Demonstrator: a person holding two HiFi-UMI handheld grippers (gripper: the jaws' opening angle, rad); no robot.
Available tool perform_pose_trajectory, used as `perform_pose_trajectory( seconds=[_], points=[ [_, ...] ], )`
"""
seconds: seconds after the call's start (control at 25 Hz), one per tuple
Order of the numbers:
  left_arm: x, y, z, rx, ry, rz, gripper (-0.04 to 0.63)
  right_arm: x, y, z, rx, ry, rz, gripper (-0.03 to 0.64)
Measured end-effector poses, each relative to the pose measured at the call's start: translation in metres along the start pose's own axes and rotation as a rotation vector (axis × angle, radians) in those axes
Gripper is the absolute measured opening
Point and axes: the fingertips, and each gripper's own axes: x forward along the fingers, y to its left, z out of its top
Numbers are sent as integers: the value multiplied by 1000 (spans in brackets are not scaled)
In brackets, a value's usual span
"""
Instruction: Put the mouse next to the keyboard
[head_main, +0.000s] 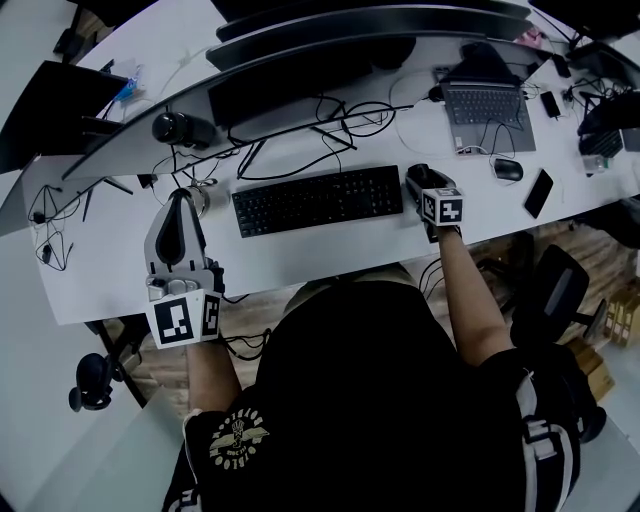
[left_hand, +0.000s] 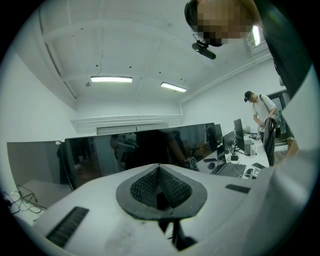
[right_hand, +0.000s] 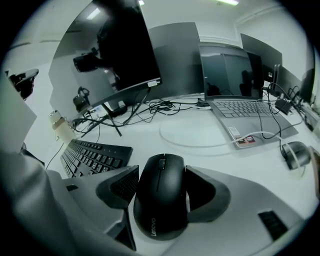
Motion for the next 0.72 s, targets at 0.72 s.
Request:
perform_pose_trajectory(
  seconds=[0.72],
  points=[
    [-29, 0, 22, 3, -93, -30, 2, -184, 72, 151, -151, -611, 26, 104]
  ],
)
